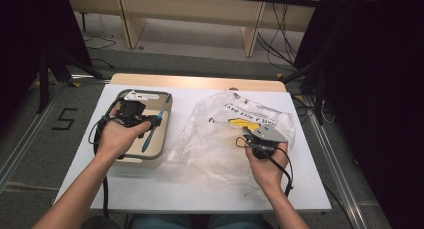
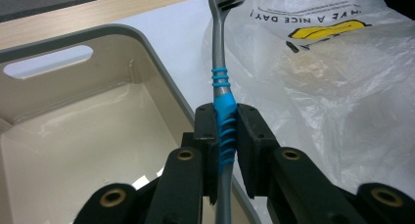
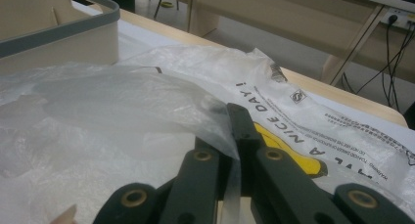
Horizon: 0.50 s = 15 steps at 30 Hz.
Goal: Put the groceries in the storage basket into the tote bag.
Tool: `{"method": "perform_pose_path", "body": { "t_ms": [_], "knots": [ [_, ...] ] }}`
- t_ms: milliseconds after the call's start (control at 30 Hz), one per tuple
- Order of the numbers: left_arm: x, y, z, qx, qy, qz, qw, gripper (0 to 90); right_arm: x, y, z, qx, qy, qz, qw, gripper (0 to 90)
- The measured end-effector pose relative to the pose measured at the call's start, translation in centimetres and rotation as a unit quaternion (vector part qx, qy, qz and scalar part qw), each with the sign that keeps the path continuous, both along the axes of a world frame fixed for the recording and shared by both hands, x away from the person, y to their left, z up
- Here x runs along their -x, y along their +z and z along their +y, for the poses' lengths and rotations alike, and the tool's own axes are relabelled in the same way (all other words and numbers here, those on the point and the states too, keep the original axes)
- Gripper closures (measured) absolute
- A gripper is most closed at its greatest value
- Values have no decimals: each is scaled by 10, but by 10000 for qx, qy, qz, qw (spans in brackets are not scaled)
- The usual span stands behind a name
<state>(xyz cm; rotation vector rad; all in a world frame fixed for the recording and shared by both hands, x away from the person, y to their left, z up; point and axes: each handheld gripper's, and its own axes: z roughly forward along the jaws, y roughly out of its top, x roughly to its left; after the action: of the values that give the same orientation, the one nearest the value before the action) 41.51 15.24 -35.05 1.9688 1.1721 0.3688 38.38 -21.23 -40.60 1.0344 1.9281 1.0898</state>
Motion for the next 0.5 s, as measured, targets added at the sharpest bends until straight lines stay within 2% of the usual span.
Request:
{"method": "perform_pose_path", "body": {
  "t_ms": [500],
  "knots": [
    [14,1,-18,28,-408,43,9992,792,0,0,0,1,-1,0,10000,900]
  ]
}}
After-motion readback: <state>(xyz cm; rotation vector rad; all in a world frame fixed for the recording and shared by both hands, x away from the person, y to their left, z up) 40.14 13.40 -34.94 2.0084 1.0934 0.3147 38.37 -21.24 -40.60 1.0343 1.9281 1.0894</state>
